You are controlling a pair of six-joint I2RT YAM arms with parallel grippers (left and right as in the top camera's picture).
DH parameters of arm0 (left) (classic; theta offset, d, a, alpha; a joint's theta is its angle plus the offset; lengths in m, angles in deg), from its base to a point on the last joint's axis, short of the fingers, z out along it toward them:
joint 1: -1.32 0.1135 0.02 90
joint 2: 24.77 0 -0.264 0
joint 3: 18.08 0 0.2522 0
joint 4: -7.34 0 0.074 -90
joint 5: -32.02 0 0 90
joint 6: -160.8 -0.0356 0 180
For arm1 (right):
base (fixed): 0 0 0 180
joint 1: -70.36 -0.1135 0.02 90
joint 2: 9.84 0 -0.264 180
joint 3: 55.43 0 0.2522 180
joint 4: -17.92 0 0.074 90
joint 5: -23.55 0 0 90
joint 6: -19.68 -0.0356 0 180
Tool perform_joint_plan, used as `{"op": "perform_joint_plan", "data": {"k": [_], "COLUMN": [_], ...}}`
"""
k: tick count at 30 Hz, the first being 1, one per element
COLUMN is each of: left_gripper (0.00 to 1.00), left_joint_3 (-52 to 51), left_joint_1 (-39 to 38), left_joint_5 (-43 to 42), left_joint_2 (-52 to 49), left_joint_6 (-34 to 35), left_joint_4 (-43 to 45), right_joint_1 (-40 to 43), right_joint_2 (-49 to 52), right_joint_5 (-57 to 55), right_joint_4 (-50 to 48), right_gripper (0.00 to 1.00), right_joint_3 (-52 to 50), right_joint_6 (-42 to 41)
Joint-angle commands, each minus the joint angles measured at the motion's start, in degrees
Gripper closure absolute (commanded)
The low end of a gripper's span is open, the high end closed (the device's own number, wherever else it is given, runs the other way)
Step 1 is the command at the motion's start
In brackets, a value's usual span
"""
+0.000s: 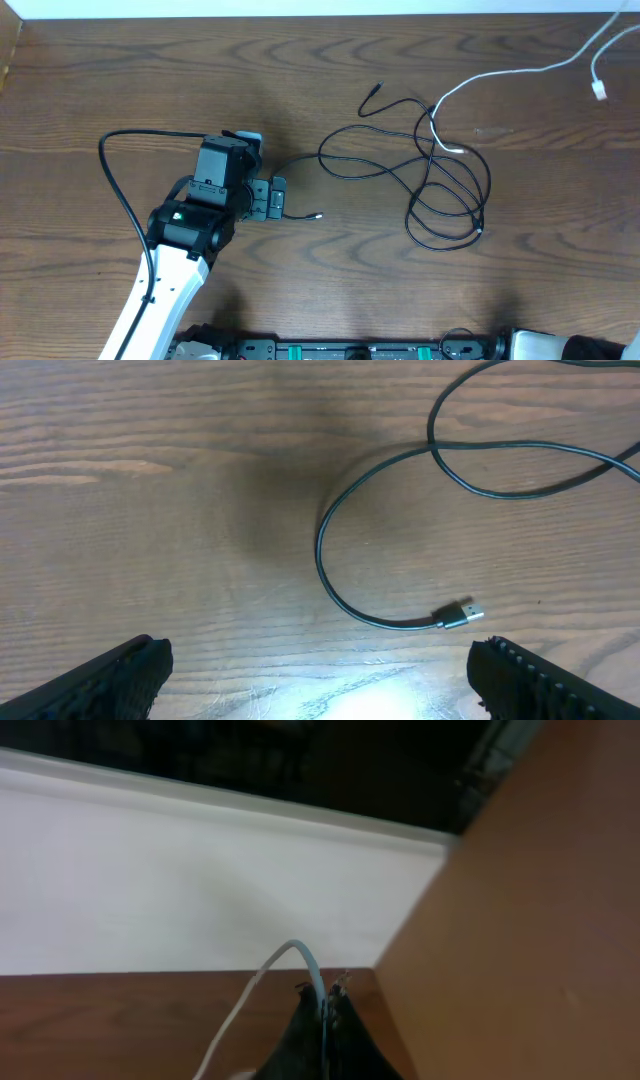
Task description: Untangle cables
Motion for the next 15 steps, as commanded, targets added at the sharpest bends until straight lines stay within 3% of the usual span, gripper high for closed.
{"op": "perform_joint_plan", "data": {"k": [1,15], "left_gripper": [0.01,0.01], "left_joint_3": [0.15,0.15], "left_joint_1": [0.37,0.35], "left_joint_5": [0.94,0.94], "left_joint_2": [-0.2,-0.2], "left_joint_6": [0.72,0.72], "left_joint_4": [-0.04,-0.04], "right_joint_1": [3.69,16.31], "right_joint_2": [-0.7,-0.57], "right_joint_5": [-1.77,-2.78], "right_joint_4": [0.02,-2.71], "right_gripper": [0.99,0.99], "right_joint_3": [1.11,1.09], "right_joint_6": [-0.13,-2.8]}}
